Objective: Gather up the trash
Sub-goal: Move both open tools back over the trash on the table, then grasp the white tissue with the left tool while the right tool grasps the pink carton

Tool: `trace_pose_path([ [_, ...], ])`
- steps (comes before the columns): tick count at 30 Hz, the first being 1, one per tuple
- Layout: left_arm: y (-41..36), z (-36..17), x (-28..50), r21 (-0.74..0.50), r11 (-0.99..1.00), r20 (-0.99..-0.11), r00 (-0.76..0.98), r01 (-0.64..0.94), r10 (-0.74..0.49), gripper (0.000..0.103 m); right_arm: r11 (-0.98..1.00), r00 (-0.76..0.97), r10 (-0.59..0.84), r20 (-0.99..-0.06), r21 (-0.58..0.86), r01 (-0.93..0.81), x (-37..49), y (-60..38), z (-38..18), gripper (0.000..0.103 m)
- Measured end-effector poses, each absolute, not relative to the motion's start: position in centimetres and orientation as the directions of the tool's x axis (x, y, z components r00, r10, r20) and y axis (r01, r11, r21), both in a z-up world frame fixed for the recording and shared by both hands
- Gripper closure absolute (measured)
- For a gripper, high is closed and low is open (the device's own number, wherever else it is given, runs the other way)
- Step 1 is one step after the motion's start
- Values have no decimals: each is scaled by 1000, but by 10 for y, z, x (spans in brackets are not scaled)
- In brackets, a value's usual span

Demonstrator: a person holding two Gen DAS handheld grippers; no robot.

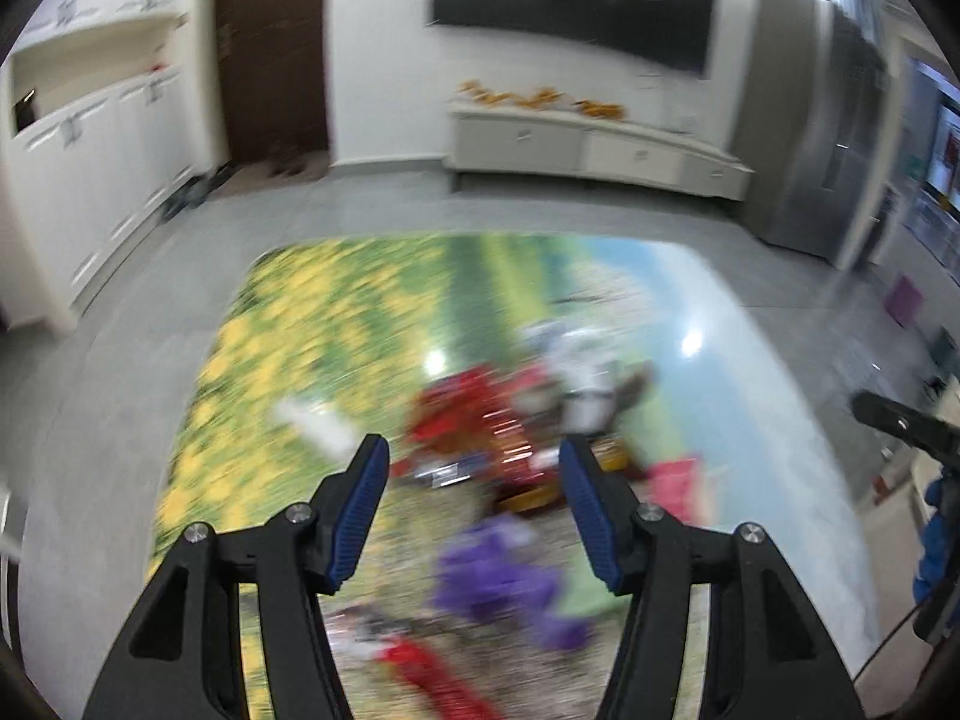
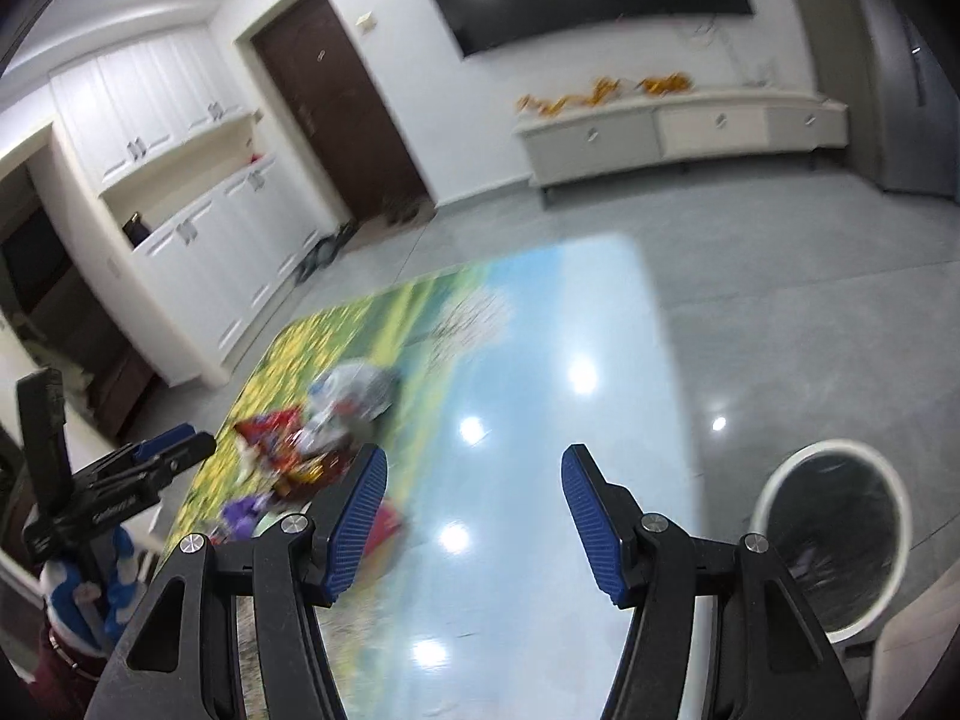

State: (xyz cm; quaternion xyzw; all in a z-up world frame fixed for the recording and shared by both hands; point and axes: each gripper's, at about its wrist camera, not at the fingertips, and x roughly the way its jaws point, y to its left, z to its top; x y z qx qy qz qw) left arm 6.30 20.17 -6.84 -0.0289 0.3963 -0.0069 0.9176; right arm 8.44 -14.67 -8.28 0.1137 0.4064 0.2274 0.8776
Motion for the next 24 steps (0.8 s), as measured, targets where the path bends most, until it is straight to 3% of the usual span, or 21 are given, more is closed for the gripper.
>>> trace_pose_path([
  [13,278,-124,120,-187,963,-815,577,-194,-42,46,850,335,521,-785,438,-293,98,-70,-143,45],
  [20,272,-146,144,-154,964,-846,533,-215,-16,47,860,318,502,-804,427,-278,107,-59,-151,46],
  [24,268,-151,150,-138,968,-851,525,-210,-7,69,855,307,512,-802,442,-271,111,-58,-158,61],
])
